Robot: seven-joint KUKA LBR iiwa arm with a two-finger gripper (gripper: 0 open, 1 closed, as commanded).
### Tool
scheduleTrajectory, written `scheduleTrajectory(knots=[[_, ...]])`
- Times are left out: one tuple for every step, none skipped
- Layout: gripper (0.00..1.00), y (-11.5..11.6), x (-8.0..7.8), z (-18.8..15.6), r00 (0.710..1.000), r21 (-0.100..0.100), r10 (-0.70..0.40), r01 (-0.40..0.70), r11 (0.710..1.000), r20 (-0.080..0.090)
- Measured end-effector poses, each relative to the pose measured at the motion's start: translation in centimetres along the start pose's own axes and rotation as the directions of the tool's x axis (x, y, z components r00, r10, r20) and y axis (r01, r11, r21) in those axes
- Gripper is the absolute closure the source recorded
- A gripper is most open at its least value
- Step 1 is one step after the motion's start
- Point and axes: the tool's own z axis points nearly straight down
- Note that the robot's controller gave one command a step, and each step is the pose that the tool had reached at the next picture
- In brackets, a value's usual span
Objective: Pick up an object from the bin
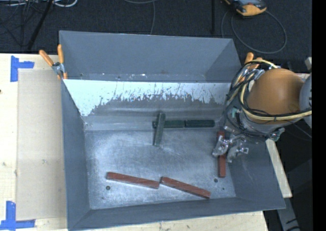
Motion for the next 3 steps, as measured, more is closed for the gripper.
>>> scheduleTrajectory(knots=[[1.00, 0.0, 0.0, 0.0, 1.000, 0.000, 0.003, -0.003, 1.000, 0.002], [1.00, 0.0, 0.0, 0.0, 1.000, 0.000, 0.003, -0.003, 1.000, 0.002], [1.00, 1.5, -3.7, -15.4, 1.000, 0.003, -0.011, 0.011, 1.000, -0.005]])
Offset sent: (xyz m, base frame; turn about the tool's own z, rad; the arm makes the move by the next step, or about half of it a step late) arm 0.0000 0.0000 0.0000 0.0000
